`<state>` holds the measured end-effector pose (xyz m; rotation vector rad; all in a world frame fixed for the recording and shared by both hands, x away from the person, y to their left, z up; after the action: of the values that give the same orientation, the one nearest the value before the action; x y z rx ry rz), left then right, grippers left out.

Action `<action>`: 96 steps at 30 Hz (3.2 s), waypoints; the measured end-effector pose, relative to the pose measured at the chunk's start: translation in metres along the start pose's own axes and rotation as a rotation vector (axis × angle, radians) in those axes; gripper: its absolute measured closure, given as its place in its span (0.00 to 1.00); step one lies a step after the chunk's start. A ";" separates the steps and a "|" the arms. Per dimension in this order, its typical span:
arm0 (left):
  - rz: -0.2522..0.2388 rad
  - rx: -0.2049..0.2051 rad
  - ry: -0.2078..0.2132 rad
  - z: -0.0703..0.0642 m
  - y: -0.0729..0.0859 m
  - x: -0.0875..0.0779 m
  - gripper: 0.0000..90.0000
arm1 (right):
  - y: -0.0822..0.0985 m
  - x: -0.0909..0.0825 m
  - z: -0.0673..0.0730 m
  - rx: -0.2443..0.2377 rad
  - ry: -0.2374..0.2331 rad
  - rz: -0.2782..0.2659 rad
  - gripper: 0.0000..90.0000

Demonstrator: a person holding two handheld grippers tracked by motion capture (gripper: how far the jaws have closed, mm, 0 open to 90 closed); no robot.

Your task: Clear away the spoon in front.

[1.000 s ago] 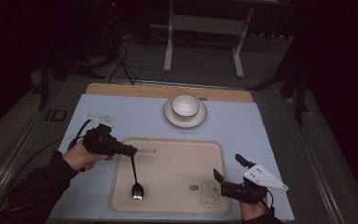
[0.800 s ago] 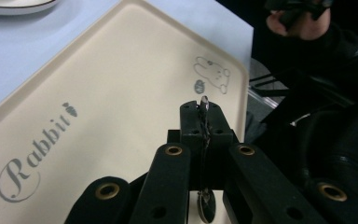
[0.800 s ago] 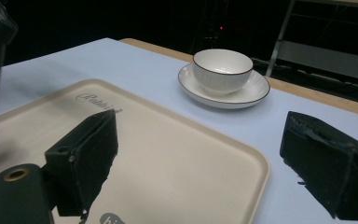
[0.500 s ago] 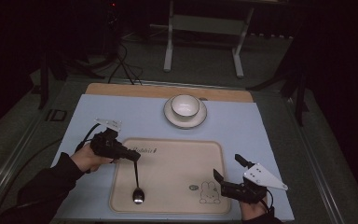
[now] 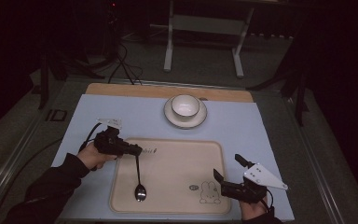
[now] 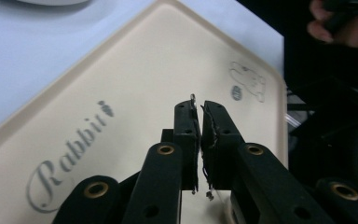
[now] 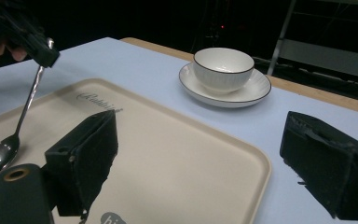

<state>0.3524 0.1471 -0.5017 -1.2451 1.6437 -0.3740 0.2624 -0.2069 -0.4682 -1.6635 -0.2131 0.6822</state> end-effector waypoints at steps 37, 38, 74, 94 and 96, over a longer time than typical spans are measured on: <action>-0.069 -0.159 -0.124 0.049 0.023 0.041 0.85 | 0.001 0.001 0.001 -0.001 -0.016 0.007 0.12; -0.072 -0.162 -0.132 0.049 0.024 0.042 0.84 | 0.001 0.001 0.001 -0.003 -0.017 0.007 0.12; -0.059 -0.191 -0.348 0.062 0.024 0.046 0.65 | 0.001 0.001 0.001 -0.001 -0.023 0.010 0.12; -0.109 -0.098 -0.245 0.019 0.000 0.025 0.12 | 0.002 0.002 0.002 0.002 -0.027 0.012 0.12; -0.112 -0.089 -0.240 0.016 -0.001 0.024 0.02 | 0.002 0.002 0.002 0.002 -0.027 0.014 0.12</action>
<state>0.3671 0.1311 -0.5208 -1.3954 1.4028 -0.2116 0.2627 -0.2044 -0.4706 -1.6560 -0.2206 0.7153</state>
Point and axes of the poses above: each handheld gripper's, and its own axes: x roughly forward along the jaws, y roughly out of its underside, z roughly to its left, the point moved 6 cm from there along x, roughly forward along the jaws, and after that the axes turned 3 degrees about y, right-handed, at the moved point
